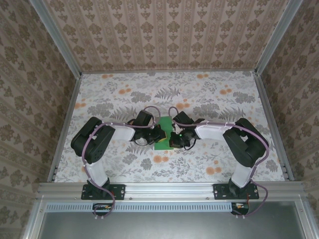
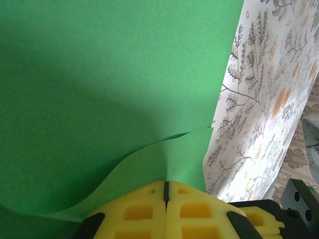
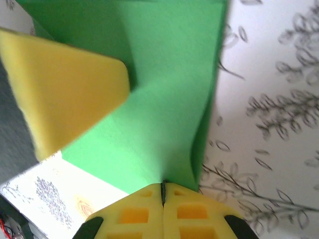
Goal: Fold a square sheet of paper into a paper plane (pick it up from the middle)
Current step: Fold the triangle a second time at the center of the table.
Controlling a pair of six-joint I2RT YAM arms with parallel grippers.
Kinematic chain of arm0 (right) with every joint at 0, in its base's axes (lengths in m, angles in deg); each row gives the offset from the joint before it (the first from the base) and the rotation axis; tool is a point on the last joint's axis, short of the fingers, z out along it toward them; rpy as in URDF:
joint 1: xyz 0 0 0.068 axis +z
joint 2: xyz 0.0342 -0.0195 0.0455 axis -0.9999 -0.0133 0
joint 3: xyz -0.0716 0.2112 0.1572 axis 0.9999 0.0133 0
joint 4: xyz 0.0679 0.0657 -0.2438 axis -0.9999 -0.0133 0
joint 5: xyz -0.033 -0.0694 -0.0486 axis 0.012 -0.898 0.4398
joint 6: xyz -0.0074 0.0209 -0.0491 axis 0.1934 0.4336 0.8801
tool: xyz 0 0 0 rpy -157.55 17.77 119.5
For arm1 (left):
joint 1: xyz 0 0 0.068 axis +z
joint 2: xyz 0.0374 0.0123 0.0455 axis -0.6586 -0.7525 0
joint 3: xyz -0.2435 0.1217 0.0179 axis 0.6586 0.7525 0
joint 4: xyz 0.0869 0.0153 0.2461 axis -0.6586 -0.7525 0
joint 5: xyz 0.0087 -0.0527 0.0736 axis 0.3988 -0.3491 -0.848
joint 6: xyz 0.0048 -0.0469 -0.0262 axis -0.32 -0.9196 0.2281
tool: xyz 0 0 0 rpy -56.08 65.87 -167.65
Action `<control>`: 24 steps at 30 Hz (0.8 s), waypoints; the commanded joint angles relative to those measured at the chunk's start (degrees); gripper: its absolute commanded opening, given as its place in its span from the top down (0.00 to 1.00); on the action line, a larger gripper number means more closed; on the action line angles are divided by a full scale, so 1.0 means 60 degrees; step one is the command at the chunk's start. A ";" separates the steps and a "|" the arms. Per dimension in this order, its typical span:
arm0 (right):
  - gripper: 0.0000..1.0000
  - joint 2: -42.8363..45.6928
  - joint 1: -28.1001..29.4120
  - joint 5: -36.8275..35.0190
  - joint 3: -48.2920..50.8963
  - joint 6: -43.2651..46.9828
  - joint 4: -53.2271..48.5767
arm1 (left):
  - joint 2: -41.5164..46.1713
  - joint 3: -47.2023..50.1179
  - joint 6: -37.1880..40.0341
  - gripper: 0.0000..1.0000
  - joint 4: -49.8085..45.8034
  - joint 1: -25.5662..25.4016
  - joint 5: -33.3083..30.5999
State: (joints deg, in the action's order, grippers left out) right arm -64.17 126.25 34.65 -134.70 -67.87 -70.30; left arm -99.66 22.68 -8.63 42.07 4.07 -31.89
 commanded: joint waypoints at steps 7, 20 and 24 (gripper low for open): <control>1.00 0.0554 -0.0182 0.0695 -0.0535 0.0168 -0.0529 | -0.0420 0.0167 0.0148 0.95 -0.2134 0.0020 -0.1086; 1.00 -0.0914 -0.0193 0.0540 -0.1285 0.0599 -0.0729 | -0.0511 0.0173 0.0100 0.95 -0.2057 0.0006 -0.1083; 1.00 -0.1002 -0.0211 0.0260 -0.1112 0.0776 -0.1089 | -0.0496 0.0247 0.0001 0.95 -0.2085 0.0006 -0.1152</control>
State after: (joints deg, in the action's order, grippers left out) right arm -69.35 125.35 37.55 -141.94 -65.00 -73.38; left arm -99.66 21.77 -8.53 40.10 4.03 -32.22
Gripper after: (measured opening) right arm 0.062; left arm 0.049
